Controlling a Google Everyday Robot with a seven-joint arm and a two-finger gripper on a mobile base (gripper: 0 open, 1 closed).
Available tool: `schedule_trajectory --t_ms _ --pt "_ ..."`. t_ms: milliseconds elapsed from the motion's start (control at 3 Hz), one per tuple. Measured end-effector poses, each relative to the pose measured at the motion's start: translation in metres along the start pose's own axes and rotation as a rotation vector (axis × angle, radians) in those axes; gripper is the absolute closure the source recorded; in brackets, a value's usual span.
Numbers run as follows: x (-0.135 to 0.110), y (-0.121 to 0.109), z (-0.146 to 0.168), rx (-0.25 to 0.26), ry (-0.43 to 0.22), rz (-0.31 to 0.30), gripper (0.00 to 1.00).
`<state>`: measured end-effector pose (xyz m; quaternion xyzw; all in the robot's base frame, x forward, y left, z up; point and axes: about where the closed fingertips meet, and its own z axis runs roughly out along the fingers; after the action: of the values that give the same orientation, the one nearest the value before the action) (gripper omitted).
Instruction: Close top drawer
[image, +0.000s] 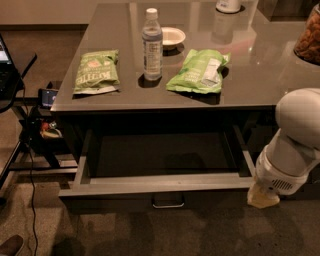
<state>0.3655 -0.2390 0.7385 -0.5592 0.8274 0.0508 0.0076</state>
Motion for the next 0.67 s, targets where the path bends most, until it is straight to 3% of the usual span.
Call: schedule_trajectory --t_ms 667 --pt "-0.022 -0.012 0.043 -0.041 0.009 0.006 1.0"
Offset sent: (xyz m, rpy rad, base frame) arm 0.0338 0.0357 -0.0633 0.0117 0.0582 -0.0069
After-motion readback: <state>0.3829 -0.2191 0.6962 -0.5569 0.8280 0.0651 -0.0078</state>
